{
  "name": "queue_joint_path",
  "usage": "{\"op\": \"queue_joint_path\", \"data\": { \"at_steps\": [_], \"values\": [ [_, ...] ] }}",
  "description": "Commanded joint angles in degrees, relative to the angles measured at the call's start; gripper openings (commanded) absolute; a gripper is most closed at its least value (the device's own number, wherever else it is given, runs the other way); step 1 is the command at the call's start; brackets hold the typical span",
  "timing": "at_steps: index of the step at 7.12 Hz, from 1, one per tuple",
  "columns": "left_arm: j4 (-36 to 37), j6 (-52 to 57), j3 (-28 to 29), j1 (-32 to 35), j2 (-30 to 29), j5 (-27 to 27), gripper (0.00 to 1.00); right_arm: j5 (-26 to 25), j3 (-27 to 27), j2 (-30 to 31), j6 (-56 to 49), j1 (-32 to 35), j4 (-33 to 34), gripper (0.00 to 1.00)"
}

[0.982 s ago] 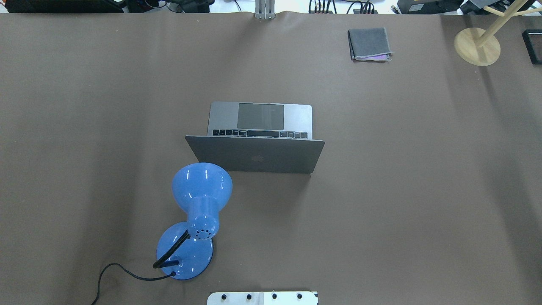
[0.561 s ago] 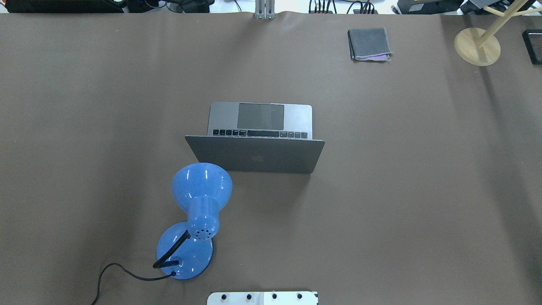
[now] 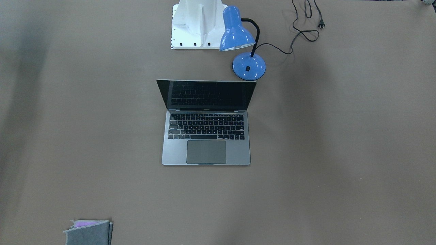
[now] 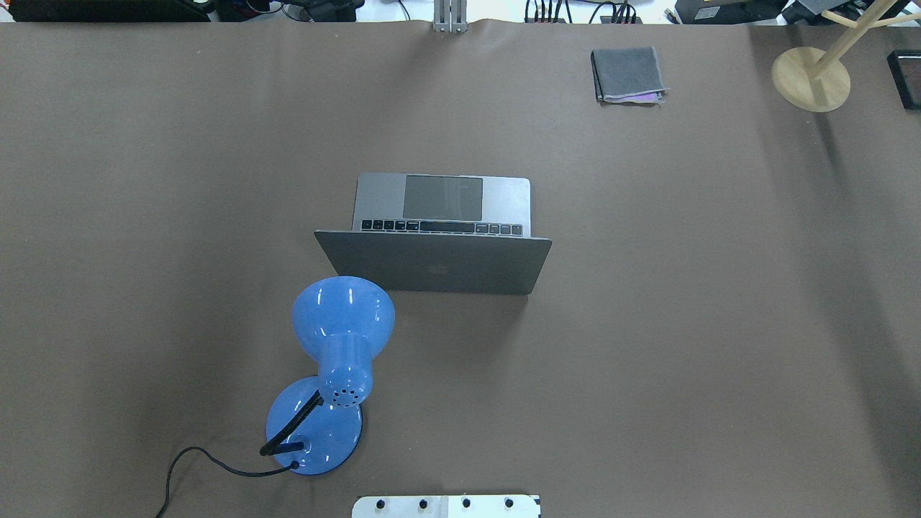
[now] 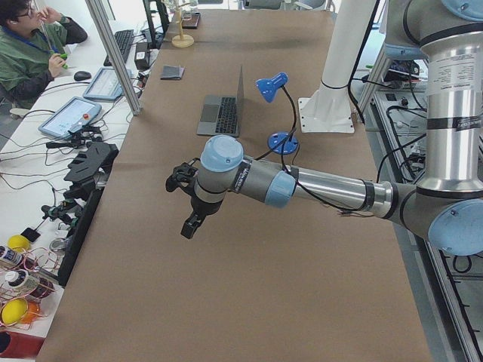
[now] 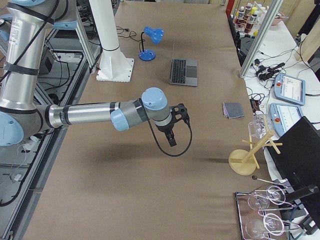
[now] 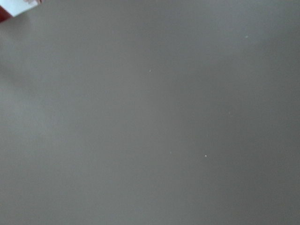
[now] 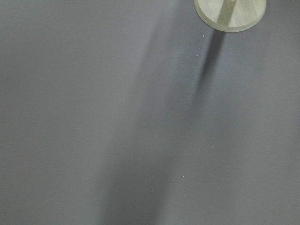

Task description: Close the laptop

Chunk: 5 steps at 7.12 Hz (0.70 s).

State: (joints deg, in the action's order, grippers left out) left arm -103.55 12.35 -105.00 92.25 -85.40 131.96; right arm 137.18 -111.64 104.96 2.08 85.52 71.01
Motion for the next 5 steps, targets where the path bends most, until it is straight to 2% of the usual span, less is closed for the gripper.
{"op": "queue_joint_path", "data": {
  "at_steps": [1,2,3,5],
  "values": [
    [-1.8,-1.9,-0.2,-0.1,-1.2,4.2,0.98,1.9,-1.3,-0.3,5.2,-0.1,-0.7,1.00],
    [-4.7,-2.9,-0.2,-0.3,-1.8,10.7,0.98,4.0,-2.9,-0.6,11.2,-0.9,-2.2,1.00],
    [-9.2,-8.1,-0.3,-1.9,-3.3,13.6,0.98,4.0,-5.3,-0.7,18.9,-3.8,-3.3,1.00],
    [-20.7,-27.6,-0.5,-7.8,-4.2,14.1,0.98,0.5,-11.0,-2.2,34.8,-11.8,-3.3,1.00]
  ]
}}
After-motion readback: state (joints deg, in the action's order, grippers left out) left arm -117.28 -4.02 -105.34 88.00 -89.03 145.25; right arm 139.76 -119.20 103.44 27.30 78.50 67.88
